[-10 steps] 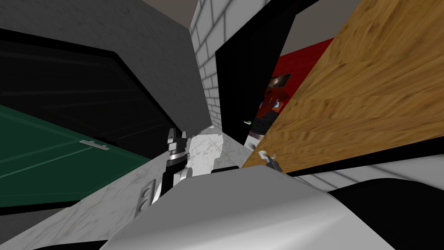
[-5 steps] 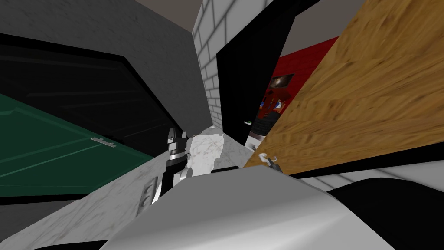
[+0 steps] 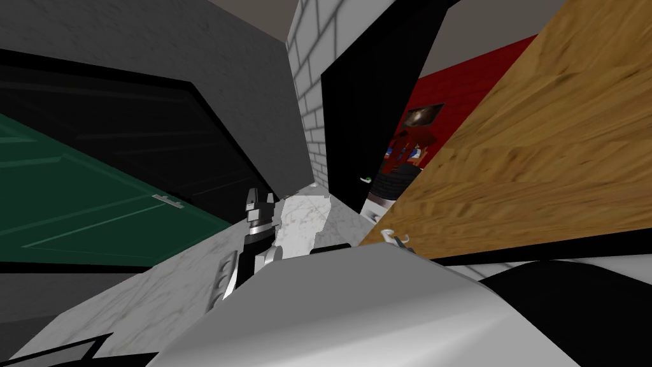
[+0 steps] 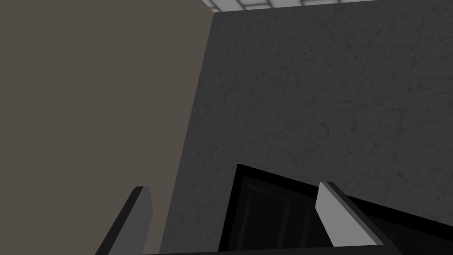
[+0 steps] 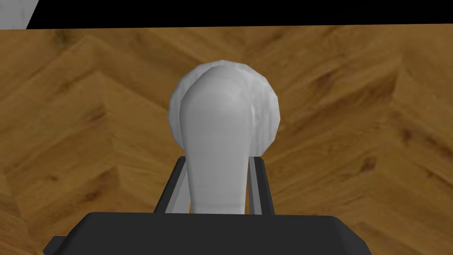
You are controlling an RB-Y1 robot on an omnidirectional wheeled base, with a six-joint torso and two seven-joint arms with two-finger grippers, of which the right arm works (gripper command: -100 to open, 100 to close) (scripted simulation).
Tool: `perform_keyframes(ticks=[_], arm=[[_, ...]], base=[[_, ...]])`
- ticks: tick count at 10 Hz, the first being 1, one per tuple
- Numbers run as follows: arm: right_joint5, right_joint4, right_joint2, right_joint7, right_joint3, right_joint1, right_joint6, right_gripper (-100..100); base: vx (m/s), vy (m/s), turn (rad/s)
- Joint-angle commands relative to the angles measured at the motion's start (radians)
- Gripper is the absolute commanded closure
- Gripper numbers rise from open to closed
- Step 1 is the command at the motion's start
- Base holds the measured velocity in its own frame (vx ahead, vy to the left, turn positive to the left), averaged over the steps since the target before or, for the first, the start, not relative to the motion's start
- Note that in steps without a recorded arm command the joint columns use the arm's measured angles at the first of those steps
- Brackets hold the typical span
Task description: Pull the door open
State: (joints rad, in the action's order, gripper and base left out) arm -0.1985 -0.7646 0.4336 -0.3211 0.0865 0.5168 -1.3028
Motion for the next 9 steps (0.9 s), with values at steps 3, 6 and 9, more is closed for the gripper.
perform_keyframes(ticks=[3, 6, 9], arm=[[0.016, 0.023, -0.007, 0.001, 0.024, 0.024, -0.059, 100], [0.021, 0.024, -0.008, 0.002, 0.032, 0.040, -0.079, 100], [0.023, 0.031, -0.018, 0.002, 0.035, 0.041, -0.063, 100]], base=[[-0.124, -0.060, 0.051], [-0.196, -0.033, 0.009], [0.054, 0.007, 0.036]])
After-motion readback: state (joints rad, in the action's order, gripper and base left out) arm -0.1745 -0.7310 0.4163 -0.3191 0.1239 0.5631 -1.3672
